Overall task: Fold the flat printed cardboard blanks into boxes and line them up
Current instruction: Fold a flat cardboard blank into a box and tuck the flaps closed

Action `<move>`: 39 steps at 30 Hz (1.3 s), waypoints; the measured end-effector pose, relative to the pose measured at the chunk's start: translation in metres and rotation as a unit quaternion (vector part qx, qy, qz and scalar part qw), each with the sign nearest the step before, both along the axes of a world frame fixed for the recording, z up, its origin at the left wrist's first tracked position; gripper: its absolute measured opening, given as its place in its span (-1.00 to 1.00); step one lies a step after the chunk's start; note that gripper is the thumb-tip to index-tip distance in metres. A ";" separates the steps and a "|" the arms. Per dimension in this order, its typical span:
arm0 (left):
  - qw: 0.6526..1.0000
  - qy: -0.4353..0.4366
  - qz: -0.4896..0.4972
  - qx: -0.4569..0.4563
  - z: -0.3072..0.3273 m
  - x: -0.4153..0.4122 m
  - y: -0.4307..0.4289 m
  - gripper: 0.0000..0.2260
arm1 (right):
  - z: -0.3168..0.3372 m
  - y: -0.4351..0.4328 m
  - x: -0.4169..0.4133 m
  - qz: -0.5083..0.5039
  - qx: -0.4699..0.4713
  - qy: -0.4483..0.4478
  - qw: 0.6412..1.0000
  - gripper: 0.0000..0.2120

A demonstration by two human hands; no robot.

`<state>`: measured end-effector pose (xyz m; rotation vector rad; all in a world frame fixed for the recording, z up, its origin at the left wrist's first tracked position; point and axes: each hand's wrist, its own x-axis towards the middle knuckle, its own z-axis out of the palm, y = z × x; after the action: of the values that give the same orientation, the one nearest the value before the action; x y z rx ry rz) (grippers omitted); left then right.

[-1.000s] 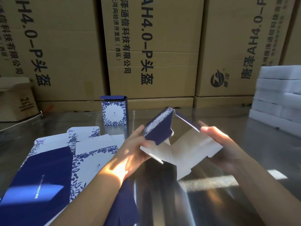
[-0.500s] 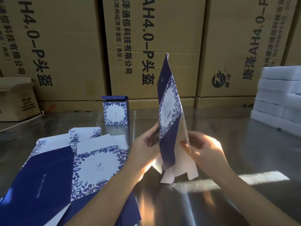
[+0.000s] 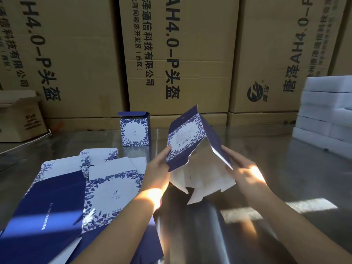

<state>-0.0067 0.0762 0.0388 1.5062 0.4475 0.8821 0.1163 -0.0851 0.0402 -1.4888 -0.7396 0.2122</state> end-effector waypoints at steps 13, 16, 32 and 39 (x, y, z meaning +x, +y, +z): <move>0.933 -0.128 -0.013 -0.337 0.008 -0.011 0.017 -0.68 | 0.023 -0.021 0.026 0.062 -0.031 0.248 0.966 -0.66; 0.925 -0.144 -0.012 -0.353 0.008 -0.010 0.015 -0.70 | 0.025 -0.025 0.029 0.070 -0.059 0.230 0.969 -0.62; 0.857 -0.225 -0.020 -0.464 0.006 -0.014 0.014 -0.66 | 0.027 -0.027 0.025 0.075 -0.002 0.304 0.950 -0.51; 0.873 -0.202 -0.035 -0.443 0.005 -0.013 0.015 -0.68 | 0.025 -0.026 0.025 0.084 -0.035 0.295 0.951 -0.59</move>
<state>-0.0200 0.0913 0.0436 0.4713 0.3993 0.7473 0.1411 -0.1112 0.0647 -1.3279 -0.3711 0.7832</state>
